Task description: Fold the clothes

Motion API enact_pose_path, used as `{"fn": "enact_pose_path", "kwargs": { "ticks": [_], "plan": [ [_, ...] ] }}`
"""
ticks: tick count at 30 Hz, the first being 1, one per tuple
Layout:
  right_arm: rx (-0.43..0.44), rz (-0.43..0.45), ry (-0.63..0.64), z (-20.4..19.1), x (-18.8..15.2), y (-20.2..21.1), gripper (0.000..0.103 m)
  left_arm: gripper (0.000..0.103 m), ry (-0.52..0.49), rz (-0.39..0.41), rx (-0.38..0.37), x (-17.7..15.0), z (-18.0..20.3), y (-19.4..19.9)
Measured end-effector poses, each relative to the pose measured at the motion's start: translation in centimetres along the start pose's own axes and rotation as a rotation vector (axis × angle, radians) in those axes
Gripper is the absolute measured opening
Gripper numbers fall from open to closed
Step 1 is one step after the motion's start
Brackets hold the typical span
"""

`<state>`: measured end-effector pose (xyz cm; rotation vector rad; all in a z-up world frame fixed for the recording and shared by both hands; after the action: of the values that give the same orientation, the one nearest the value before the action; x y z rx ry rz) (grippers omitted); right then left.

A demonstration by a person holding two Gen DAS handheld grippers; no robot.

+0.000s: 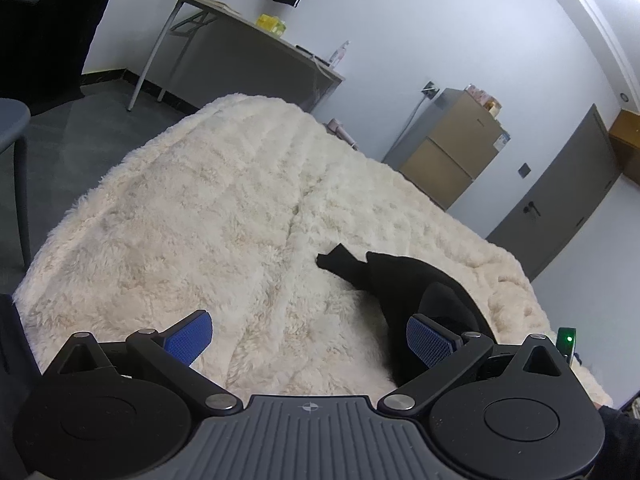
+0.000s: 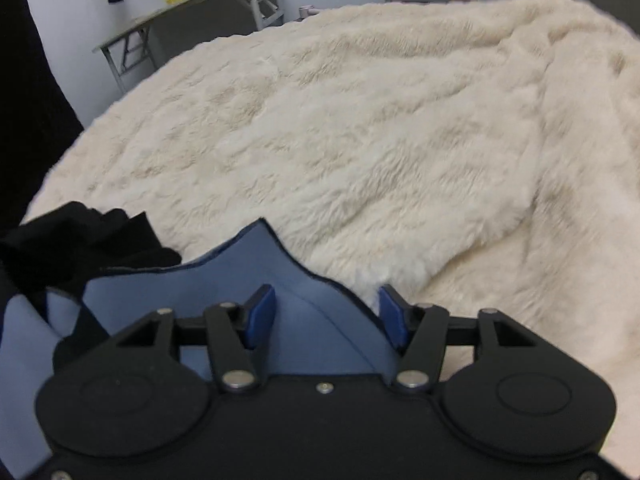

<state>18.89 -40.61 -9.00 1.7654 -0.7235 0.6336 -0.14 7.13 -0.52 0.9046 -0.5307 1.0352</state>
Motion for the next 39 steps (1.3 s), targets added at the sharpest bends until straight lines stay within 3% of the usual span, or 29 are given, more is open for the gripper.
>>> {"fn": "enact_pose_path", "kwargs": {
  "ticks": [1, 2, 3, 5, 7, 15, 18, 21, 23, 24, 26, 29, 30, 31, 32, 35, 36, 39],
  "plan": [
    [0.006, 0.002, 0.011, -0.1, -0.3, 0.2, 0.053, 0.103, -0.001, 0.0, 0.002, 0.0, 0.0, 0.0],
    [0.007, 0.015, 0.043, -0.5, -0.5, 0.5, 0.035, 0.103, -0.002, 0.0, 0.004, -0.1, 0.1, -0.1],
    [0.003, 0.033, 0.072, -0.9, -0.4, 1.3, 0.028, 0.103, -0.003, 0.001, 0.005, -0.1, 0.1, -0.1],
    [-0.006, 0.069, 0.131, -1.8, -0.2, 2.8, 0.018, 0.103, -0.003, 0.003, 0.006, -0.1, 0.1, -0.1],
    [-0.015, 0.105, 0.189, -2.7, 0.0, 4.2, 0.015, 0.103, -0.008, -0.003, 0.008, -0.1, 0.2, -0.2],
    [-0.098, 0.254, 0.405, -5.5, 2.5, 10.2, 0.014, 0.103, -0.005, -0.002, 0.002, -0.1, 0.1, 0.1],
    [-0.202, 0.336, 0.422, -5.0, 5.0, 12.1, 0.014, 0.103, -0.009, -0.001, 0.002, -0.1, 0.2, 0.1],
    [-0.356, 0.436, 0.377, -3.5, 7.3, 13.7, 0.014, 0.103, -0.014, 0.0, 0.004, -0.1, 0.3, 0.2],
    [-0.456, 0.455, 0.319, -2.2, 8.4, 13.8, 0.017, 0.103, -0.01, 0.002, 0.004, 0.0, 0.2, 0.2],
    [-0.51, 0.458, 0.287, -1.4, 8.9, 13.8, 0.021, 0.103, -0.007, 0.002, 0.003, 0.0, 0.2, 0.2],
    [-0.663, 0.349, 0.229, 0.8, 9.1, 12.1, 0.036, 0.103, -0.006, 0.002, 0.002, 0.0, 0.2, 0.1],
    [-0.746, 0.254, 0.269, 0.7, 7.3, 10.3, 0.041, 0.103, -0.013, -0.001, 0.003, -0.1, 0.2, 0.0],
    [-0.717, 0.282, 0.287, -0.5, 6.2, 10.5, 0.048, 0.103, -0.015, -0.002, 0.003, -0.1, 0.3, -0.1],
    [-0.687, 0.309, 0.305, -1.7, 5.2, 10.6, 0.063, 0.103, -0.016, -0.003, 0.003, -0.1, 0.3, -0.1],
    [-0.65, 0.333, 0.324, -2.9, 4.2, 10.7, 0.068, 0.103, -0.016, -0.004, 0.002, -0.1, 0.3, -0.2],
    [-0.404, 0.336, 0.399, -7.8, 0.9, 10.0, 0.068, 0.103, -0.017, -0.012, 0.001, -0.1, 0.4, -0.5],
    [-0.373, 0.337, 0.416, -8.6, 0.3, 9.5, 0.068, 0.103, -0.019, -0.014, -0.001, -0.1, 0.4, -0.5],
    [-0.166, 0.346, 0.504, -14.7, -1.9, 8.4, 0.069, 0.103, -0.017, -0.005, -0.003, -0.1, 0.4, -0.3]
  ]
}}
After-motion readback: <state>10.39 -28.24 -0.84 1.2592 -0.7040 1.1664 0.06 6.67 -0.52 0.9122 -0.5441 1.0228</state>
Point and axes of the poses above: each gripper's, at about its wrist camera, not at the fingertips, and y roughly against the way its jaws point, z to its right, x to its top, the point moved 1 cm from there along -y, roughly the way its jaws point, and after that the axes turned 8 degrees about z, right-handed, at the moved point
